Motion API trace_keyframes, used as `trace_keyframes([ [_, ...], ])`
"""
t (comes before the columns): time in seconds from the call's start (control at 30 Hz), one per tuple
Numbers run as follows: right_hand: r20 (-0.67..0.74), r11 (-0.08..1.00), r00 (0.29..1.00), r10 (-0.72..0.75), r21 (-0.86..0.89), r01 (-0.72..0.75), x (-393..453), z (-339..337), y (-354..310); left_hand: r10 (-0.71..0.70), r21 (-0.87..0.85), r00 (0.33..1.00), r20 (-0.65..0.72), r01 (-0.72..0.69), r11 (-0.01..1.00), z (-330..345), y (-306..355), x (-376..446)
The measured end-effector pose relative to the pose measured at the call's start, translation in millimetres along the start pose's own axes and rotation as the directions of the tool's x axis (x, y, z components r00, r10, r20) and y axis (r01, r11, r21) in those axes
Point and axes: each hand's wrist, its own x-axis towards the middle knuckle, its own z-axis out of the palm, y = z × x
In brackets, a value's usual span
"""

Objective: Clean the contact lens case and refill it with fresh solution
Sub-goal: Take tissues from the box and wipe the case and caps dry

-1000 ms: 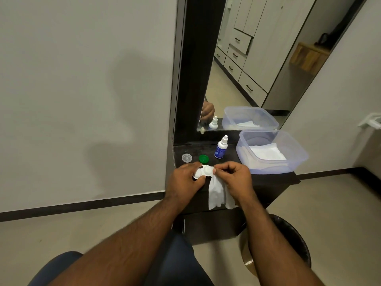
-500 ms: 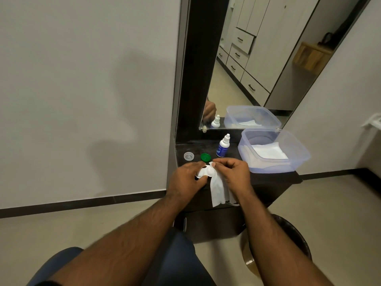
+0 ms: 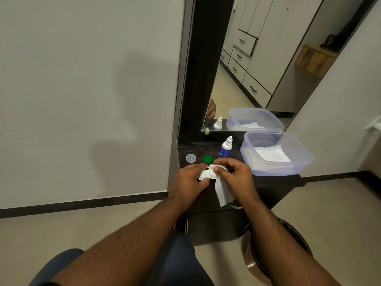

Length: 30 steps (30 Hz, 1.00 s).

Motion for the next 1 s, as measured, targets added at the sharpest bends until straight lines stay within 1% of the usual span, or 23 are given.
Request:
trace_keyframes([
  [0.13,0.075,0.995,0.992,0.101,0.001,-0.101,7.5,-1.2,-5.2,-0.003,-0.025,1.000,-0.017,0.002,1.000,-0.3,0.2,-0.8],
  [0.17,0.079,0.995,0.992,0.100,-0.015,-0.099,7.1,-0.6,-7.3,0.000,-0.041,1.000,-0.026,-0.001,0.999,-0.5,0.2,-0.6],
  [0.2,0.079,0.996,0.995,0.057,-0.066,-0.052,5.8,-0.6,-9.6,0.002,-0.051,1.000,-0.030,-0.004,0.999,-0.9,0.5,-0.5],
  [0.23,0.091,0.986,0.995,-0.033,-0.163,0.048,4.2,-1.5,-10.8,0.005,-0.054,1.000,-0.029,-0.007,0.998,-1.2,1.0,-0.4],
  [0.27,0.138,0.941,0.979,-0.152,-0.282,0.186,2.4,-2.2,-12.1,0.009,-0.057,1.000,-0.026,-0.010,0.998,-1.2,0.7,-0.1],
  [0.3,0.224,0.855,0.937,-0.267,-0.392,0.338,0.4,-2.7,-12.7,0.012,-0.061,1.000,-0.024,-0.014,0.998,-1.3,0.3,0.0],
  [0.33,0.329,0.755,0.880,-0.342,-0.462,0.466,-1.4,-2.9,-12.5,0.010,-0.061,1.000,-0.018,-0.011,0.998,-1.1,-0.4,0.4],
  [0.37,0.415,0.674,0.834,-0.363,-0.501,0.543,-2.3,-3.0,-11.6,0.008,-0.059,1.000,-0.014,-0.009,0.998,-1.2,-0.7,0.4],
  [0.4,0.459,0.628,0.814,-0.357,-0.527,0.573,-3.0,-3.2,-11.3,0.006,-0.056,1.000,-0.010,-0.007,0.998,-0.8,-0.8,0.6],
  [0.43,0.459,0.618,0.820,-0.343,-0.547,0.565,-2.9,-2.9,-12.1,0.008,-0.056,1.000,-0.010,-0.009,0.998,-0.4,-1.2,0.6],
  [0.5,0.386,0.654,0.867,-0.315,-0.574,0.493,-0.5,-0.6,-17.6,0.012,-0.064,1.000,-0.013,-0.013,0.998,-0.9,-0.5,0.5],
  [0.57,0.355,0.671,0.892,-0.282,-0.592,0.447,3.0,1.9,-23.4,0.016,-0.069,1.000,-0.018,-0.017,0.998,-1.5,0.5,0.3],
  [0.63,0.410,0.654,0.879,-0.242,-0.601,0.460,5.3,1.5,-28.0,0.016,-0.072,1.000,-0.015,-0.017,0.997,-2.4,1.0,0.1],
  [0.73,0.524,0.645,0.836,-0.161,-0.586,0.491,8.7,-4.8,-36.0,0.032,-0.074,0.999,-0.013,-0.033,0.997,-2.8,1.0,0.7],
  [0.8,0.531,0.633,0.838,-0.129,-0.606,0.482,13.8,-5.6,-41.5,0.033,-0.073,0.999,-0.021,-0.035,0.997,-2.6,1.3,0.8],
  [0.9,0.497,0.592,0.859,-0.121,-0.659,0.464,20.2,-0.2,-45.6,0.013,-0.076,1.000,-0.027,-0.015,0.997,-1.0,0.5,1.1],
  [1.0,0.540,0.558,0.837,-0.091,-0.668,0.492,19.6,0.7,-46.2,0.003,-0.082,1.000,-0.015,-0.004,0.997,-1.5,1.1,0.7],
])
